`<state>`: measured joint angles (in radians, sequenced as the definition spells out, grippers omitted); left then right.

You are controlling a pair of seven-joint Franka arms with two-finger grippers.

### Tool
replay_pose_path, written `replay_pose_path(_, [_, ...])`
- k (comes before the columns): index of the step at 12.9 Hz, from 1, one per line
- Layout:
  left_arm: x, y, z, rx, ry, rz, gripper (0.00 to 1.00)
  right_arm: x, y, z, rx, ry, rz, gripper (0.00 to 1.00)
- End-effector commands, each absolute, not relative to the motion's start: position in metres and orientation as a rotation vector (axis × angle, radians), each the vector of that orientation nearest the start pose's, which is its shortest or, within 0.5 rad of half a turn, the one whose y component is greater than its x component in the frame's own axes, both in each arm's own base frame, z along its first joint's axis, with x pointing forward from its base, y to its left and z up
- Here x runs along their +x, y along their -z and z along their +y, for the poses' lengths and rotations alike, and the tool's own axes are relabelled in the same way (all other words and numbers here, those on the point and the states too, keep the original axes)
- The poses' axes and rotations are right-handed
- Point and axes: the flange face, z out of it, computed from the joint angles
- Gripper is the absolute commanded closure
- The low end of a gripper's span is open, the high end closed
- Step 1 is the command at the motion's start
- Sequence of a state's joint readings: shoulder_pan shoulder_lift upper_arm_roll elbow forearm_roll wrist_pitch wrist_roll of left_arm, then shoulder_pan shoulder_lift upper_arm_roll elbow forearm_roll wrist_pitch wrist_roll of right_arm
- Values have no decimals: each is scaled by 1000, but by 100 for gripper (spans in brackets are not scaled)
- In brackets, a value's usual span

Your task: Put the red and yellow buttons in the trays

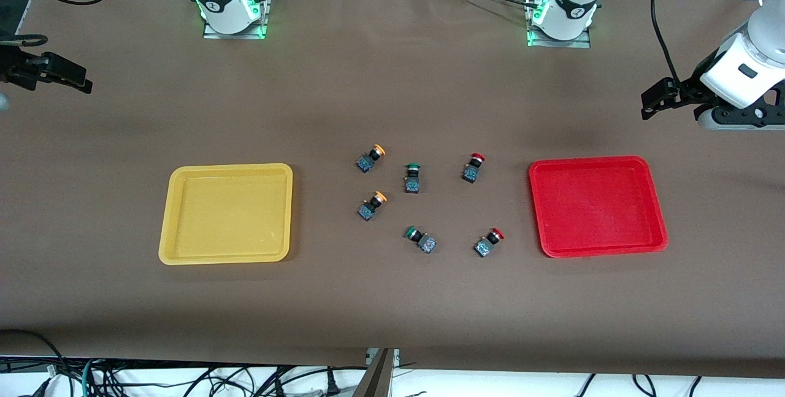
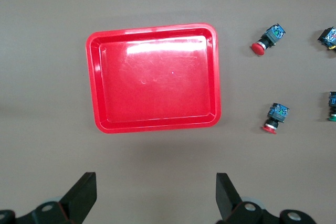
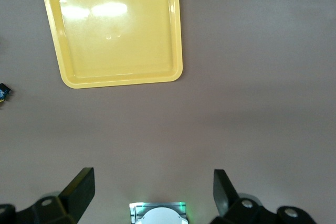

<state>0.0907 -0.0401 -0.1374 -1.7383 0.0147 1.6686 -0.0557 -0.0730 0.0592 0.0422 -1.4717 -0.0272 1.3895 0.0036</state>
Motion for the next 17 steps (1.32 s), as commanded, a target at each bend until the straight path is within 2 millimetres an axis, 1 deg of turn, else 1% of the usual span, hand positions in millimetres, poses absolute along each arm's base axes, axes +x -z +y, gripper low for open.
replay_pose_path(1, [548, -580, -29, -3149, -59, -7, 0, 553, -621, -22, -3153, -221, 47, 0])
replay_pose_path(3, [548, -580, -28, -3149, -59, -7, 0, 563, -605, -23, -3146, -252, 58, 0])
replay_pose_path(6, [547, -580, -30, -3149, -59, -12, 0, 568, -598, -22, -3153, -255, 54, 0])
replay_pose_path(7, [548, -578, -37, -3149, -64, 19, 0, 573, -591, -21, -3155, -255, 51, 0])
replay_pose_path(8, [549, -571, -50, -3147, -90, 60, 0, 577, -584, -17, -3160, -267, 39, 0])
replay_pose_path(9, [553, -555, -68, -3145, -150, 113, 0, 582, -579, -18, -3158, -258, 41, 0])
replay_pose_path(10, [557, -535, -92, -3141, -208, 183, 0, 590, -566, -18, -3158, -262, 39, 0])
replay_pose_path(11, [558, -520, -115, -3137, -251, 253, 0, 600, -549, -18, -3157, -279, 36, 0])
replay_pose_path(12, [561, -500, -131, -3134, -304, 302, 0, 606, -537, -18, -3152, -293, 35, 0])
replay_pose_path(14, [569, -464, -151, -3135, -382, 365, 0, 615, -524, -15, -3136, -277, 35, 0])
replay_pose_path(15, [576, -449, -165, -3142, -376, 405, 0, 621, -509, -6, -3131, -298, 18, 0])
replay_pose_path(16, [583, -428, -184, -3150, -372, 454, 0, 629, -496, 8, -3134, -284, 30, 0])
replay_pose_path(17, [587, -407, -205, -3156, -359, 501, 0, 637, -482, 20, -3129, -267, 139, 0])
